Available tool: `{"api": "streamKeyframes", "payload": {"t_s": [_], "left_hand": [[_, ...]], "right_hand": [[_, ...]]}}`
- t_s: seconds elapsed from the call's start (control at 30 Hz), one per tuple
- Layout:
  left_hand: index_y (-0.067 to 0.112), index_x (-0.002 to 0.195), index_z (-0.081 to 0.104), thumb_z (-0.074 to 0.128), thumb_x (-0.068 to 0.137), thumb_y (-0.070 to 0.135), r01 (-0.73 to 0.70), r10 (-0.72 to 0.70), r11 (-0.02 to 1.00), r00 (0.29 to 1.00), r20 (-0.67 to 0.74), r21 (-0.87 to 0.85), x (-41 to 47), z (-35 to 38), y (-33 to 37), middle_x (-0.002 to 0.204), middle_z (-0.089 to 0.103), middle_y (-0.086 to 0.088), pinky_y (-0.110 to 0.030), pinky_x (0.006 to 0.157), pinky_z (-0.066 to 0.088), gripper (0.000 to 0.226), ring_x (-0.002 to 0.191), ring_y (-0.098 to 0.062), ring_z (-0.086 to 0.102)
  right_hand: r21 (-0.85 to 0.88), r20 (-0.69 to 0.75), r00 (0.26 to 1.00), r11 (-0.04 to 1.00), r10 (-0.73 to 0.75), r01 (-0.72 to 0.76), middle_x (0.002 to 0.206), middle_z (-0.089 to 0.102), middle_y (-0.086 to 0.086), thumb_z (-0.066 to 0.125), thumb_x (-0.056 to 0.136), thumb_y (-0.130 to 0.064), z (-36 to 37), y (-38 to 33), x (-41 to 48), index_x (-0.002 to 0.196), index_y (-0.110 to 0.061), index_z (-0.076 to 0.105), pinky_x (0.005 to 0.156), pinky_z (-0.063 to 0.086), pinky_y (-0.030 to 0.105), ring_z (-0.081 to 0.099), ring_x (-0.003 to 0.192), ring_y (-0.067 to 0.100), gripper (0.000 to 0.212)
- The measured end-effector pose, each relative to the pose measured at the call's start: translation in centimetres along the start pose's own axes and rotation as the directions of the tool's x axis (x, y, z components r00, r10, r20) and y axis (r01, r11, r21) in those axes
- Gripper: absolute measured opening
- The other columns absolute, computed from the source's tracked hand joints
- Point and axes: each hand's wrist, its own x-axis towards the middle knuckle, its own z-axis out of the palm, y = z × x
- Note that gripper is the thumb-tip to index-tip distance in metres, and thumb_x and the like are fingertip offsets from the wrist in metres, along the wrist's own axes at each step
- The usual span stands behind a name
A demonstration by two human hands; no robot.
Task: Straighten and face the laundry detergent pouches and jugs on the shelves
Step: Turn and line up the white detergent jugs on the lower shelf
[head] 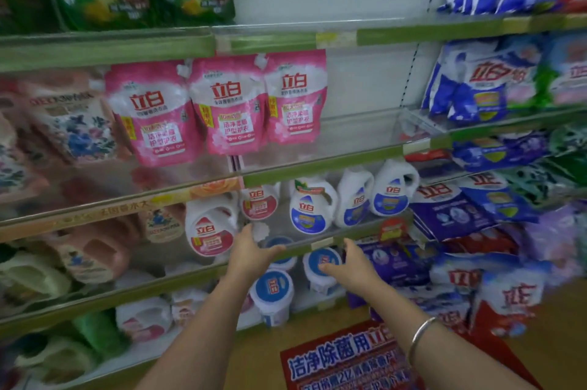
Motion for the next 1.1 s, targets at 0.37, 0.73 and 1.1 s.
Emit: {"api": "streamKeyframes", "payload": {"t_s": [0.37,0.73,1.1], "left_hand": [[0.007,0.129,0.046,0.083,0.065,0.027,0.166,-0.167,0.986,0.984,-0.055,-0.026,10.5,14.9,0.7,0.126,0.055,-0.012,-0.041,0.099,0.047,0.077,0.115,-0.030,0.055],[0.017,0.121,0.046,0.080,0.071,0.026,0.142,-0.133,0.989,0.972,-0.196,0.035,24.4,21.5,-10.3,0.118,0.054,0.004,-0.025,0.081,0.044,0.061,0.103,-0.018,0.056],[0.030,0.102,0.050,0.085,0.059,0.003,-0.306,0.151,0.848,0.922,-0.356,-0.433,36.5,28.3,-12.6,0.093,0.068,0.005,-0.022,0.061,0.056,0.061,0.078,-0.005,0.070]], "right_hand": [[0.036,0.156,0.988,0.999,0.015,-0.020,0.129,0.053,0.000,0.069,0.083,-0.020,-7.7,7.9,14.0,0.132,-0.017,0.038,0.086,0.043,0.022,0.052,0.119,0.019,0.059],[0.180,0.162,0.983,0.982,-0.086,0.056,0.115,0.059,-0.006,0.071,0.078,-0.029,1.3,18.3,32.2,0.118,-0.024,0.047,0.084,0.053,0.033,0.058,0.109,0.018,0.047],[0.321,-0.108,0.956,0.901,-0.272,0.292,0.116,0.054,-0.002,0.076,0.075,-0.024,7.8,21.3,41.5,0.119,-0.019,0.037,0.070,0.053,0.021,0.060,0.102,0.014,0.060]]}}
